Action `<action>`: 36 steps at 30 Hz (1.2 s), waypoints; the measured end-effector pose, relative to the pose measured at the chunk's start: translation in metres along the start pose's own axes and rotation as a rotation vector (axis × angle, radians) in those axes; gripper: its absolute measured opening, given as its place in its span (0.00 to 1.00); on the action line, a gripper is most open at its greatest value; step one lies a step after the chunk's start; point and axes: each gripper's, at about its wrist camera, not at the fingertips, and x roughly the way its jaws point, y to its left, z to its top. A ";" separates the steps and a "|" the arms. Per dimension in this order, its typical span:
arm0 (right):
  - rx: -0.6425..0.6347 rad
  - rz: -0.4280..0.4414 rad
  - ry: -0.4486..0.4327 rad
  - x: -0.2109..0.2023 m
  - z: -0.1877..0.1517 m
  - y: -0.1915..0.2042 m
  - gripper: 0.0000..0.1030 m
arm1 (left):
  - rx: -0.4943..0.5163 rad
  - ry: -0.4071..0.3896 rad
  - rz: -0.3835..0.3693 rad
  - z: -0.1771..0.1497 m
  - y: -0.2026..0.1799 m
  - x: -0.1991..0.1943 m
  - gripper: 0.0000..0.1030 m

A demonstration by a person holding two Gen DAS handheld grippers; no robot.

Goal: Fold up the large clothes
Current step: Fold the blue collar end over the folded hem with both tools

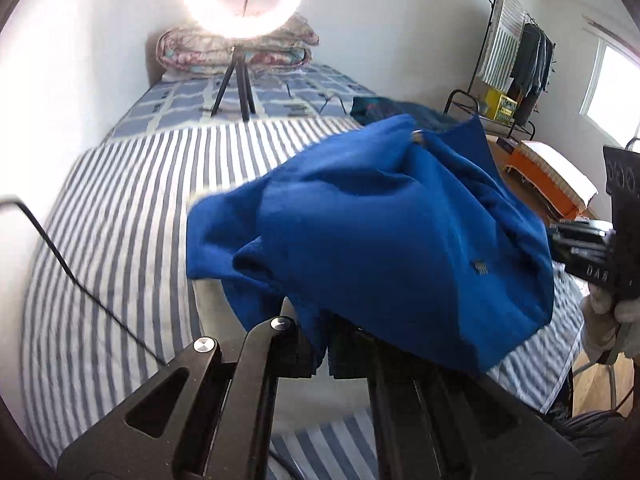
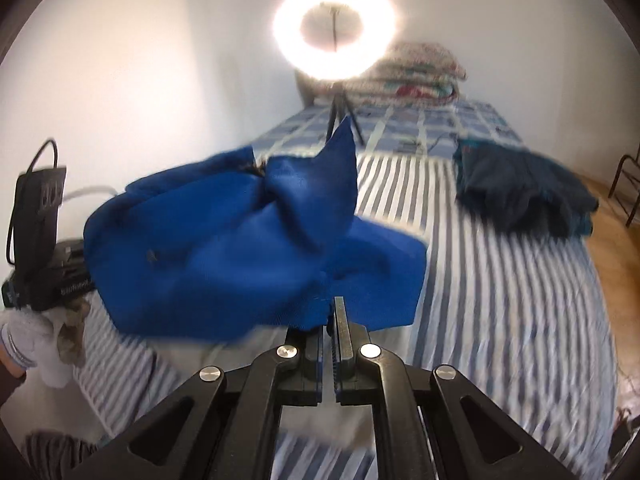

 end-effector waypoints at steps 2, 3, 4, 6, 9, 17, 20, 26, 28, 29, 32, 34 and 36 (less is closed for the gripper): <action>-0.018 -0.008 0.032 0.006 -0.021 0.006 0.01 | 0.001 0.018 0.012 -0.022 -0.004 0.002 0.00; -0.030 -0.017 0.044 0.009 -0.029 0.008 0.01 | 0.007 0.025 0.019 -0.031 -0.007 0.003 0.00; -0.035 -0.024 0.056 0.012 -0.036 0.008 0.01 | 0.014 0.023 0.027 -0.039 -0.008 0.004 0.00; -0.017 -0.018 0.067 0.014 -0.046 0.006 0.01 | 0.033 0.024 0.041 -0.051 -0.013 0.005 0.01; -0.007 0.012 0.064 0.010 -0.054 0.003 0.01 | 0.043 0.030 0.073 -0.069 -0.015 0.003 0.04; -0.048 0.044 0.062 -0.021 -0.061 -0.007 0.24 | 0.018 0.044 0.062 -0.104 0.009 -0.039 0.29; -0.063 0.072 0.043 -0.040 -0.068 -0.010 0.33 | -0.105 0.022 0.003 -0.103 0.037 -0.060 0.50; 0.073 0.112 0.020 -0.042 -0.061 -0.038 0.59 | -0.491 0.026 -0.167 -0.081 0.103 -0.044 0.60; 0.127 0.122 0.033 -0.031 -0.057 -0.047 0.59 | -0.577 0.037 -0.202 -0.074 0.117 -0.031 0.60; 0.155 0.128 0.046 -0.023 -0.055 -0.051 0.59 | -0.599 0.042 -0.217 -0.070 0.121 -0.026 0.60; 0.249 0.157 0.080 0.002 -0.051 -0.064 0.59 | -0.698 0.036 -0.262 -0.058 0.135 -0.009 0.60; 0.305 0.179 0.095 0.019 -0.050 -0.072 0.59 | -0.759 0.040 -0.302 -0.051 0.143 0.002 0.60; 0.359 0.203 0.118 0.035 -0.049 -0.077 0.59 | -0.774 0.053 -0.307 -0.046 0.145 0.009 0.60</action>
